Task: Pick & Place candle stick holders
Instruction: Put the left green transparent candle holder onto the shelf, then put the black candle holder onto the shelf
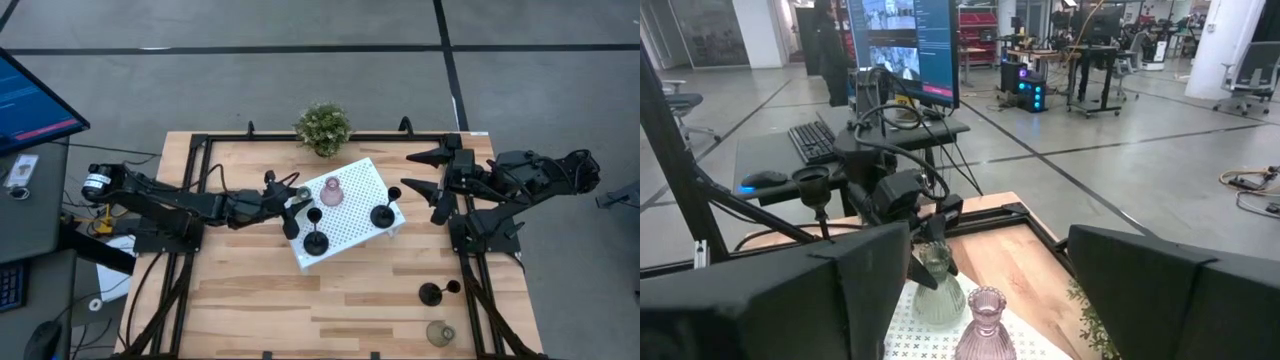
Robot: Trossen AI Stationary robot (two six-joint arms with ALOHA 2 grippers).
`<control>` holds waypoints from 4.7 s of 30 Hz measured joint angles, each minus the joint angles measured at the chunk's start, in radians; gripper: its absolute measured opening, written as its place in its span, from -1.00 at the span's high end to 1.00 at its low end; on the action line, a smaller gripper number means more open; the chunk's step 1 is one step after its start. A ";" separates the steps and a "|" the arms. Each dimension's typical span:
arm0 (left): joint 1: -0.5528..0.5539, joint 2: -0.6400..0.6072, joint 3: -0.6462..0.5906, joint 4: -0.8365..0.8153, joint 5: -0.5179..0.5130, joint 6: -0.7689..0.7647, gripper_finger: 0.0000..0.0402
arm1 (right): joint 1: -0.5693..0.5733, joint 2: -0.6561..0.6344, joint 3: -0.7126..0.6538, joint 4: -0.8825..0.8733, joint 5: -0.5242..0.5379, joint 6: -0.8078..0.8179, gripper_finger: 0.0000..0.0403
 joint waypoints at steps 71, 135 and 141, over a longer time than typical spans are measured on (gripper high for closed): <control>-0.001 -0.041 -0.143 0.188 0.018 -0.012 0.23 | 0.000 0.000 0.000 -0.001 0.000 0.000 -0.31; -0.229 -0.621 -0.054 0.152 0.077 0.026 -0.39 | 0.033 0.407 0.574 -1.129 -0.312 0.754 -0.32; -0.253 -0.619 -0.054 0.149 0.077 0.026 -0.37 | 0.159 0.475 0.523 -1.153 -0.423 0.911 -0.32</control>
